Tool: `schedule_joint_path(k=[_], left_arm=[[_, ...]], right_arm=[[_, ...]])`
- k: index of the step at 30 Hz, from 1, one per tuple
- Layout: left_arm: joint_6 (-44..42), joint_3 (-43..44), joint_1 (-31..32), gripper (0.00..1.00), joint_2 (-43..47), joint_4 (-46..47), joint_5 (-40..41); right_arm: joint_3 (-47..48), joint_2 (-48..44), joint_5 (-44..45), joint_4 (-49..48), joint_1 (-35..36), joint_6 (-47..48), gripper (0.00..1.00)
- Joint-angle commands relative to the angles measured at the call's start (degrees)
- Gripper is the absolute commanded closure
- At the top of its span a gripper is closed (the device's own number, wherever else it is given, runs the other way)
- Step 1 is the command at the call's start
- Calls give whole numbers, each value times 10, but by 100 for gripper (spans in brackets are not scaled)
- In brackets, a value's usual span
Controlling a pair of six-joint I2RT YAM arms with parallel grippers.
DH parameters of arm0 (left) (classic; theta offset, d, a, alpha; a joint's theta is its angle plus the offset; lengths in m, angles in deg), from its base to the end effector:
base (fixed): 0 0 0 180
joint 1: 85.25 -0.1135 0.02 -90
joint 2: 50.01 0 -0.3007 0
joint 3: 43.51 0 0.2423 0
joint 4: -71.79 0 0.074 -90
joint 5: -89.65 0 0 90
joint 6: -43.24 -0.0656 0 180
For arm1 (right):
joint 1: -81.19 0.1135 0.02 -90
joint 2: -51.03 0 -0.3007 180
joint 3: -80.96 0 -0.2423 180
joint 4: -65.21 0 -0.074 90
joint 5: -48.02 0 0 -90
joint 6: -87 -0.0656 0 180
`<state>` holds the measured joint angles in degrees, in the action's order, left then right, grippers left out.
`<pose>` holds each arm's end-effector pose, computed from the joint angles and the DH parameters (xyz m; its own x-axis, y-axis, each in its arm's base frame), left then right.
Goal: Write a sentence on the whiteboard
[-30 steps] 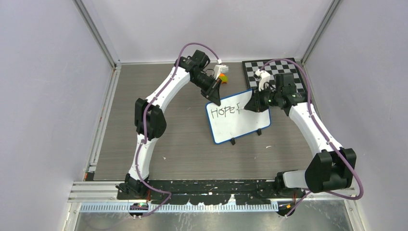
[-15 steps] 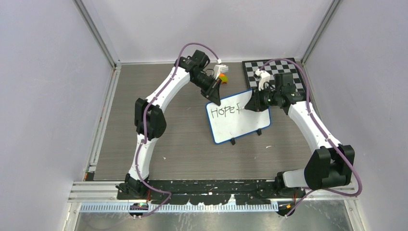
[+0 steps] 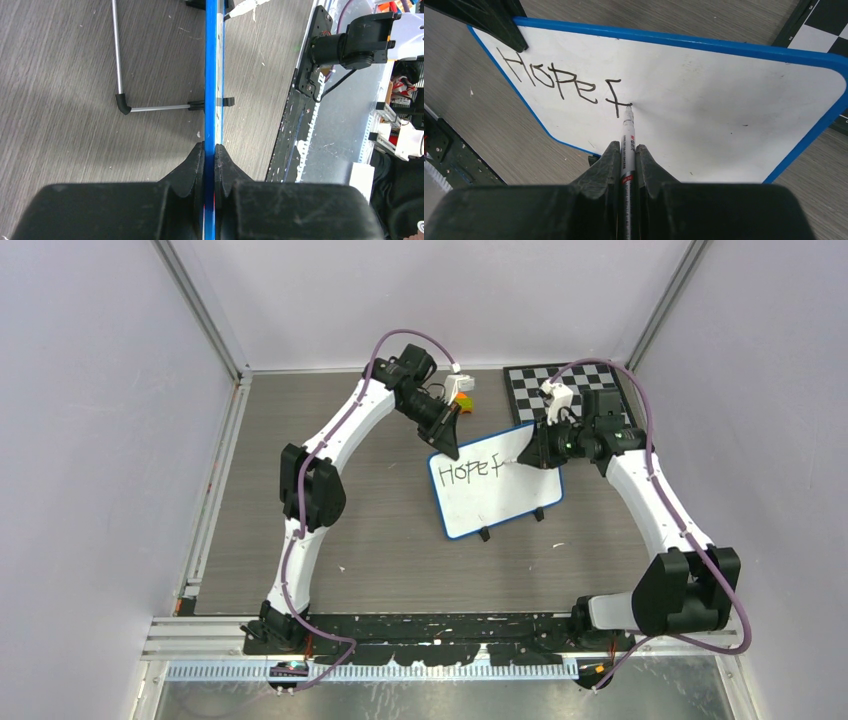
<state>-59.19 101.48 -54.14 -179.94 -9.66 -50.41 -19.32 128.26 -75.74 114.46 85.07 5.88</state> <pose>0.3965 -0.2980 0.3006 -0.6381 0.5465 -0.5423 0.7495 0.2799 -0.5999 0.2805 0.0556 0.3237 -0.6508 -0.1728 -0.7393 -0.5430 0.7865 0.2942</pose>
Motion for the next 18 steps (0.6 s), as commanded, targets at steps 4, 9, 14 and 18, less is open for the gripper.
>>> schedule_joint_path(k=[4,9,14,18], left_arm=[[2,-13,16,100,0,-6,13],[2,-13,17,100,3,-5,15],[0,-17,16,100,5,-5,15],[0,-17,17,100,5,-5,16]], right_arm=[[25,-30,-1,-14,-5,4,100],[31,-12,9,-26,-5,-3,100],[31,-2,7,-36,-5,-7,100],[30,4,3,-38,-3,-8,100]])
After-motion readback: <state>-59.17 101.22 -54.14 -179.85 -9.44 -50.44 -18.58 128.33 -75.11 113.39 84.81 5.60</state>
